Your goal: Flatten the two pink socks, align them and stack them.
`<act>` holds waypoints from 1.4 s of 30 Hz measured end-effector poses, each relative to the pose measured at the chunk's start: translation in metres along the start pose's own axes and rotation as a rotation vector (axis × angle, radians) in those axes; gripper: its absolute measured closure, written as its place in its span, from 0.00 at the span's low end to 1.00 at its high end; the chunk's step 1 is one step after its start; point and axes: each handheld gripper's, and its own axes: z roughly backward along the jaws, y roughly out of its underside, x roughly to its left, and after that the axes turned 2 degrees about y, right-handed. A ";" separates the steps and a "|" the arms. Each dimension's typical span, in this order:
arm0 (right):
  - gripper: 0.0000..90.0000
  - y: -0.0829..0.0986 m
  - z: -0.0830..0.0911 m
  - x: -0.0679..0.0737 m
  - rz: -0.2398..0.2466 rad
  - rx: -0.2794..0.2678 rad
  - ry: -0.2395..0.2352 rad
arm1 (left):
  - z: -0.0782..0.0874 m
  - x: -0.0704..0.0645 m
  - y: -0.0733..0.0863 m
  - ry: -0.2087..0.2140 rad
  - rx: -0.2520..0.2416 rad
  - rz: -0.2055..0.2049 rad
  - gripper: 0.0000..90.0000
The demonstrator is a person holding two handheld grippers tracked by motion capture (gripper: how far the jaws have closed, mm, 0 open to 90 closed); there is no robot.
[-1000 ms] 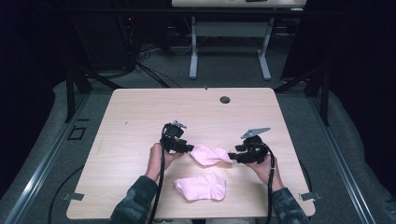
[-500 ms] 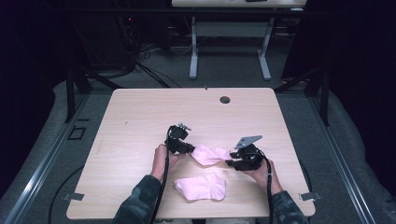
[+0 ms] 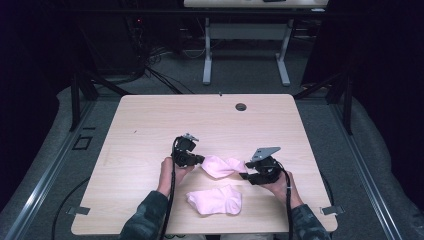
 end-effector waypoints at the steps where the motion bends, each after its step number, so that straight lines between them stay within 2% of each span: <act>1: 0.59 0.000 -0.001 0.002 0.014 -0.003 0.014 | 0.001 0.000 0.002 0.001 -0.005 0.004 0.98; 2: 0.59 0.000 -0.004 0.004 0.032 -0.005 0.004 | 0.001 0.001 0.002 0.002 -0.004 0.009 0.98; 4: 0.66 -0.001 -0.009 0.007 0.065 0.015 0.039 | 0.002 0.002 0.004 0.002 -0.013 0.014 0.98; 5: 0.67 -0.001 -0.011 0.007 0.072 0.019 0.038 | 0.002 0.003 0.005 0.011 -0.017 0.018 0.98; 6: 0.73 -0.001 -0.013 0.008 0.082 0.019 0.046 | 0.003 0.003 0.006 0.016 -0.030 0.030 0.98; 10: 0.89 -0.001 -0.021 0.006 0.099 0.040 0.062 | 0.004 0.002 0.009 0.020 -0.046 0.032 0.98; 12: 0.95 0.000 -0.020 0.005 0.079 0.034 0.063 | 0.007 0.000 0.011 0.020 -0.057 0.024 0.98; 15: 0.96 -0.004 -0.007 0.005 0.042 0.024 0.044 | 0.017 -0.007 0.012 0.024 -0.102 0.013 0.98; 16: 0.96 -0.007 0.003 0.004 0.000 0.017 0.008 | 0.021 -0.009 0.012 0.029 -0.118 0.012 0.98; 17: 0.96 -0.009 0.010 0.005 -0.030 0.014 0.000 | 0.026 -0.011 0.012 0.041 -0.132 0.003 0.98; 18: 0.96 -0.014 0.022 0.005 -0.064 0.010 -0.028 | 0.030 -0.014 0.013 0.046 -0.147 0.002 0.99; 19: 0.95 -0.019 0.032 0.003 -0.120 0.026 -0.073 | 0.034 -0.017 0.013 0.053 -0.157 0.001 0.99; 21: 0.94 -0.029 0.045 -0.003 -0.211 0.064 -0.089 | 0.036 -0.020 0.013 0.054 -0.164 0.002 0.99; 22: 0.92 -0.036 0.045 -0.013 -0.272 0.102 -0.119 | 0.035 -0.020 0.013 0.040 -0.155 -0.004 0.98; 24: 0.86 -0.041 0.032 -0.024 -0.298 0.128 -0.054 | 0.030 -0.017 0.014 0.020 -0.140 0.004 0.98; 25: 0.83 -0.042 0.024 -0.029 -0.317 0.146 -0.039 | 0.026 -0.014 0.015 0.023 -0.137 0.024 0.98; 26: 0.80 -0.042 0.013 -0.034 -0.310 0.161 -0.024 | 0.023 -0.012 0.016 0.015 -0.124 0.031 0.98; 27: 0.73 -0.038 -0.004 -0.041 -0.332 0.174 0.010 | 0.020 -0.010 0.017 0.007 -0.115 0.036 0.98; 29: 0.71 -0.035 -0.007 -0.041 -0.337 0.177 0.009 | 0.017 -0.007 0.020 0.001 -0.102 0.054 0.98; 30: 0.70 -0.031 -0.008 -0.041 -0.354 0.160 0.006 | 0.016 -0.006 0.022 -0.010 -0.099 0.053 0.98; 31: 0.68 -0.027 -0.008 -0.039 -0.362 0.161 -0.003 | 0.016 -0.005 0.023 -0.012 -0.092 0.058 0.97; 34: 0.62 -0.017 -0.007 -0.027 -0.351 0.180 0.013 | 0.017 -0.005 0.023 -0.023 -0.076 0.062 0.92; 35: 0.62 -0.014 -0.006 -0.023 -0.337 0.196 0.031 | 0.017 -0.006 0.023 -0.030 -0.069 0.062 0.89; 38: 0.60 -0.007 -0.009 -0.012 -0.334 0.194 0.047 | 0.017 -0.006 0.020 -0.048 -0.057 0.053 0.77; 39: 0.60 -0.004 -0.013 -0.007 -0.341 0.191 0.045 | 0.015 -0.006 0.019 -0.055 -0.048 0.059 0.71; 42: 0.61 -0.004 -0.017 -0.003 -0.339 0.189 0.061 | 0.011 -0.006 0.016 -0.066 -0.026 0.054 0.68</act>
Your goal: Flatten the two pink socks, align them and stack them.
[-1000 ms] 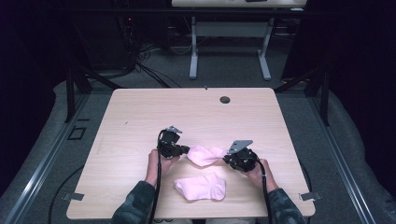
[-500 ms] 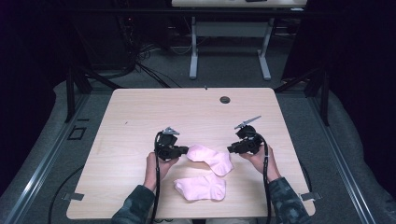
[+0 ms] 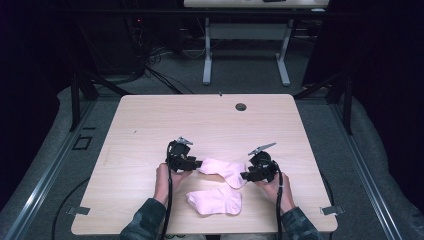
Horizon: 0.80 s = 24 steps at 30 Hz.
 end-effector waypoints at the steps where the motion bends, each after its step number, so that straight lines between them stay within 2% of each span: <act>1: 0.61 0.000 -0.001 0.002 0.008 -0.004 0.009 | -0.002 0.000 0.000 -0.003 0.009 -0.006 0.68; 9: 0.73 -0.003 -0.009 0.012 0.045 -0.008 0.060 | -0.006 -0.001 0.000 -0.013 0.035 -0.023 0.83; 12: 0.78 -0.003 -0.009 0.012 0.054 -0.008 0.062 | -0.007 -0.002 0.000 -0.016 0.037 -0.035 0.89; 15: 0.84 -0.002 -0.010 0.011 0.044 -0.030 0.052 | -0.009 -0.003 0.001 -0.021 0.046 -0.045 0.95; 16: 0.86 -0.002 -0.009 0.010 0.052 -0.017 0.054 | -0.010 -0.002 0.001 -0.015 0.054 -0.055 0.97; 17: 0.88 -0.001 -0.010 0.010 0.041 -0.036 0.042 | -0.010 -0.003 0.002 -0.016 0.055 -0.055 0.98; 23: 0.94 0.001 -0.009 0.006 0.053 -0.039 0.020 | -0.009 -0.003 0.003 -0.015 0.043 -0.061 0.99; 24: 0.94 0.001 -0.008 0.004 0.041 -0.037 0.012 | -0.008 -0.003 0.003 -0.014 0.040 -0.062 0.99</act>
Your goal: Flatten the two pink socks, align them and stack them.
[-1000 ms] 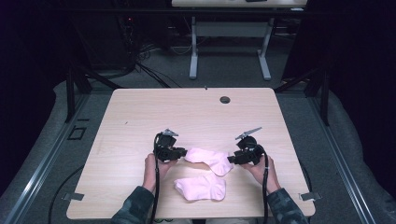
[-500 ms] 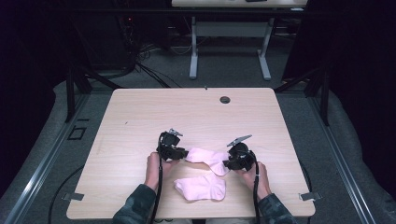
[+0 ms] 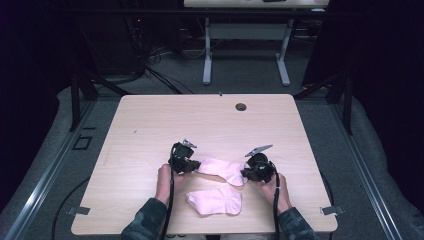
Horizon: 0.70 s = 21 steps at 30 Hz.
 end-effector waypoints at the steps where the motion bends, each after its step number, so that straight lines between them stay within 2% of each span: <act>1: 0.94 0.000 0.001 -0.001 0.003 0.001 -0.001 | 0.001 0.000 0.000 0.000 -0.007 0.003 0.99; 5: 0.94 -0.001 0.011 -0.004 -0.018 -0.029 -0.015 | 0.011 -0.004 0.000 0.008 -0.034 0.001 0.99; 8: 0.94 -0.003 0.025 -0.005 -0.013 -0.051 -0.017 | 0.023 -0.010 -0.001 0.014 -0.062 -0.002 0.99; 10: 0.94 -0.005 0.035 -0.005 -0.008 -0.072 -0.026 | 0.032 -0.013 -0.001 0.032 -0.080 0.015 0.99; 14: 0.94 -0.007 0.058 0.001 0.008 -0.091 -0.032 | 0.054 -0.024 0.000 0.046 -0.108 0.033 0.99; 16: 0.94 -0.007 0.066 0.004 0.019 -0.094 -0.051 | 0.063 -0.029 0.002 0.047 -0.116 0.027 0.99; 18: 0.94 -0.006 0.073 0.009 0.043 -0.087 -0.053 | 0.073 -0.035 0.008 0.053 -0.124 0.030 0.99; 21: 0.94 -0.003 0.081 0.016 0.062 -0.078 -0.079 | 0.083 -0.041 0.017 0.062 -0.129 0.032 0.99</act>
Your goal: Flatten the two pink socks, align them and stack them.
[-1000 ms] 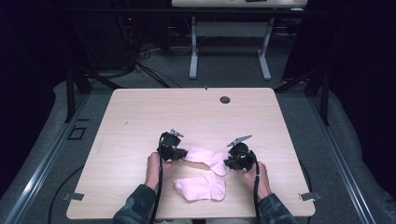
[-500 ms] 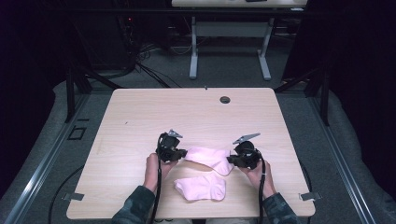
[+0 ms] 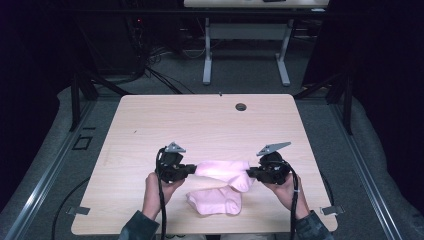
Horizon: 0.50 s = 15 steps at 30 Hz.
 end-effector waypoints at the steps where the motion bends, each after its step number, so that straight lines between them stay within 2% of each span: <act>1: 0.94 0.001 0.001 0.002 0.003 0.002 -0.001 | 0.004 -0.002 0.003 0.003 -0.002 0.003 0.99; 2: 0.94 0.002 0.002 0.005 0.003 -0.007 -0.010 | 0.008 -0.004 0.008 0.009 0.000 0.006 0.99; 4: 0.94 0.006 0.002 0.013 0.016 0.012 -0.025 | 0.011 -0.007 0.015 0.020 -0.005 0.014 0.99; 7: 0.94 0.009 0.000 0.017 0.020 0.031 -0.049 | 0.015 -0.012 0.027 0.024 0.005 0.021 0.99; 11: 0.94 0.019 -0.009 0.021 0.018 0.068 -0.077 | 0.013 -0.015 0.043 0.036 0.018 0.046 0.99; 12: 0.93 0.023 -0.014 0.021 0.007 0.086 -0.093 | 0.011 -0.014 0.046 0.061 0.022 0.058 0.99; 15: 0.93 0.027 -0.020 0.021 0.000 0.095 -0.098 | 0.008 -0.016 0.048 0.060 0.033 0.057 0.99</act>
